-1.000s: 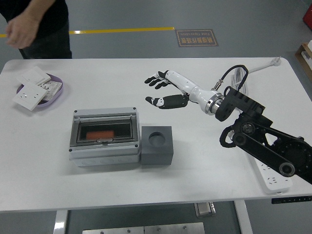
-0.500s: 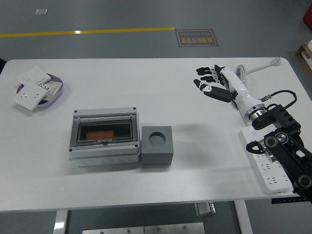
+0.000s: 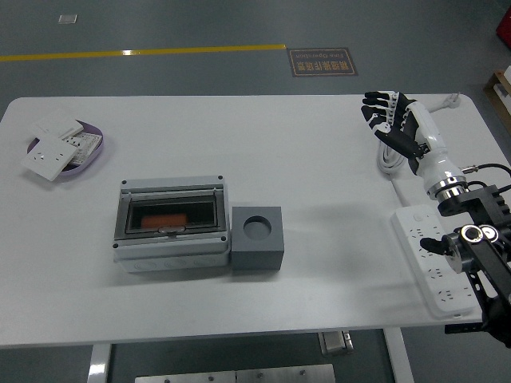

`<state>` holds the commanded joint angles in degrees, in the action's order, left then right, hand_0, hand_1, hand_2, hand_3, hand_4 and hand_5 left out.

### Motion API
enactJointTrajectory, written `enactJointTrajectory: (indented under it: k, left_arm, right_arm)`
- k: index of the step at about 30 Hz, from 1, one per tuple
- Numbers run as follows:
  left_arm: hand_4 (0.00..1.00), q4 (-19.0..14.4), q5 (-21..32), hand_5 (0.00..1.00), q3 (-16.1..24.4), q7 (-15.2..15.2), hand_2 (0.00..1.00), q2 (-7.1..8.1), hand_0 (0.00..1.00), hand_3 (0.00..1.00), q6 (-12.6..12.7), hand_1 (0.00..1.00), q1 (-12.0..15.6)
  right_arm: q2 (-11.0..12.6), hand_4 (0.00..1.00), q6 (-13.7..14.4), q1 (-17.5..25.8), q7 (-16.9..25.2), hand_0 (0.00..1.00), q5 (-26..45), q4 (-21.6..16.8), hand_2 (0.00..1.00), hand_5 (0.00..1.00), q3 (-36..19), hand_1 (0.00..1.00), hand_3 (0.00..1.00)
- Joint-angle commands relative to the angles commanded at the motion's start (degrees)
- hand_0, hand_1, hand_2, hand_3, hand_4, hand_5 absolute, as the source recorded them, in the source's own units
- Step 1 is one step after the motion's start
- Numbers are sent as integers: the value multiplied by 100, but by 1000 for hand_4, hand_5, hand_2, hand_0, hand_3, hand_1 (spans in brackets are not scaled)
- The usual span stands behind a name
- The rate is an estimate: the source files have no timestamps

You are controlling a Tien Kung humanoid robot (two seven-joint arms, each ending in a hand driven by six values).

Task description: Pick up the cylinder from the cube,place it in the box,flap close box

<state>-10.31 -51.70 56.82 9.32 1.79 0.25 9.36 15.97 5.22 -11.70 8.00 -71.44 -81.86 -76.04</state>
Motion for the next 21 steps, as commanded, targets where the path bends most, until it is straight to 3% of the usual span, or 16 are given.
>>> enactJointTrajectory:
  k: [1,2,7,8,21]
  left_arm:
    - [2,0,6,2,0,-1,854,4,923,951,2,852,-2]
    - [2,0,13,2,-1,-2,854,6,923,951,3,852,-5]
    - [2,0,-48,2,47,21,854,12,923,951,-3,852,-50]
    - [2,0,-53,2,52,17,854,15,923,951,-4,852,-65]
    - [2,0,-159,2,151,64,854,33,923,951,-11,852,-103]
  right_arm:
    - [1,702,-2,15,19,756,-6,-21,700,371,-20,690,672]
    - [1,783,-1,25,31,731,-10,-35,633,297,-38,646,684]
    - [-24,783,36,96,82,731,-4,-64,633,297,-150,646,684]
    - [-31,821,54,102,101,712,2,-64,619,274,-167,640,667]
    - [-61,790,242,136,295,700,90,-49,595,292,-224,626,637]
